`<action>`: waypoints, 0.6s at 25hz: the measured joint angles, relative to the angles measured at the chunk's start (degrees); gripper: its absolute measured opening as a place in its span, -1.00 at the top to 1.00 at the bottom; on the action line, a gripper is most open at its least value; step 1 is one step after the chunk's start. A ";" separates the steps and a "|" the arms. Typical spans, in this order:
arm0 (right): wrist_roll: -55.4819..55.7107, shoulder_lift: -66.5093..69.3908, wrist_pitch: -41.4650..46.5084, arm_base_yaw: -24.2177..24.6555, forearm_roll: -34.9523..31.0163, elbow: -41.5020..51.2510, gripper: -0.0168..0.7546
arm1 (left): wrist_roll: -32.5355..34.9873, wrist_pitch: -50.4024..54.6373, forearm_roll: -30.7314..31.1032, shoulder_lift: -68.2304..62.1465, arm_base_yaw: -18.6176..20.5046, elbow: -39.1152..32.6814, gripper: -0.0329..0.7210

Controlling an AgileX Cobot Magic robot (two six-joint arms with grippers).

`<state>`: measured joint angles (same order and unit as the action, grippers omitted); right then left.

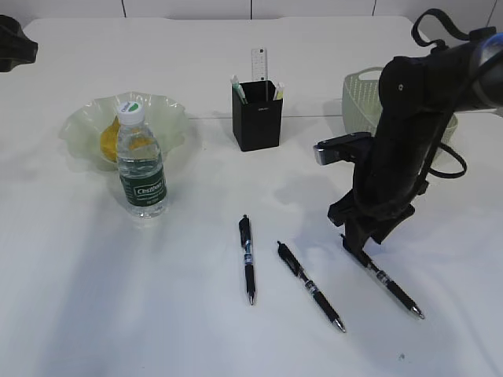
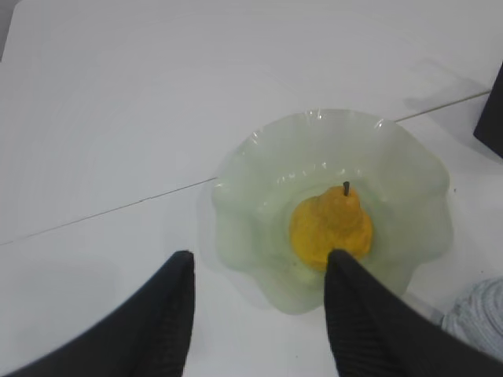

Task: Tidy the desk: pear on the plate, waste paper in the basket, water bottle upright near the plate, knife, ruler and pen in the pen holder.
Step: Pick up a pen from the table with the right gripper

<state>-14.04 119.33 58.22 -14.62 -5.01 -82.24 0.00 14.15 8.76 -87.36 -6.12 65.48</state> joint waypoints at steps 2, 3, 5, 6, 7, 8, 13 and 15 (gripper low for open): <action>0.12 0.00 0.00 -0.23 -0.64 0.13 0.06 | 0.00 -0.11 0.00 0.00 0.00 0.00 -0.09; 0.12 0.08 0.00 -0.65 -0.76 0.13 0.06 | 0.00 -0.11 0.00 0.00 0.00 0.00 -0.09; 0.12 0.08 0.00 -1.91 -0.64 0.13 0.06 | 0.00 -0.11 0.00 0.00 0.00 0.00 -0.09; 0.12 0.08 0.00 -2.71 -0.27 0.13 0.06 | 0.00 -0.11 0.00 0.00 0.00 0.00 -0.09; 0.25 0.08 0.00 -3.47 0.48 0.13 0.06 | 0.00 -0.11 0.00 0.00 0.00 0.00 -0.09; 0.36 0.08 -0.30 -4.01 1.25 0.13 0.06 | 0.00 -0.11 0.00 0.00 0.00 0.00 -0.09; 3.92 0.08 -1.94 -4.70 5.01 0.13 0.06 | 0.00 -0.11 0.00 0.00 0.00 0.00 -0.09; 5.16 0.08 -2.05 -4.70 6.41 0.13 0.06 | 0.00 -0.11 0.00 0.00 0.00 0.00 -0.09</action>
<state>-8.88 119.41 56.17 -19.32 1.40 -82.11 0.00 14.05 8.76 -87.36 -6.12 65.48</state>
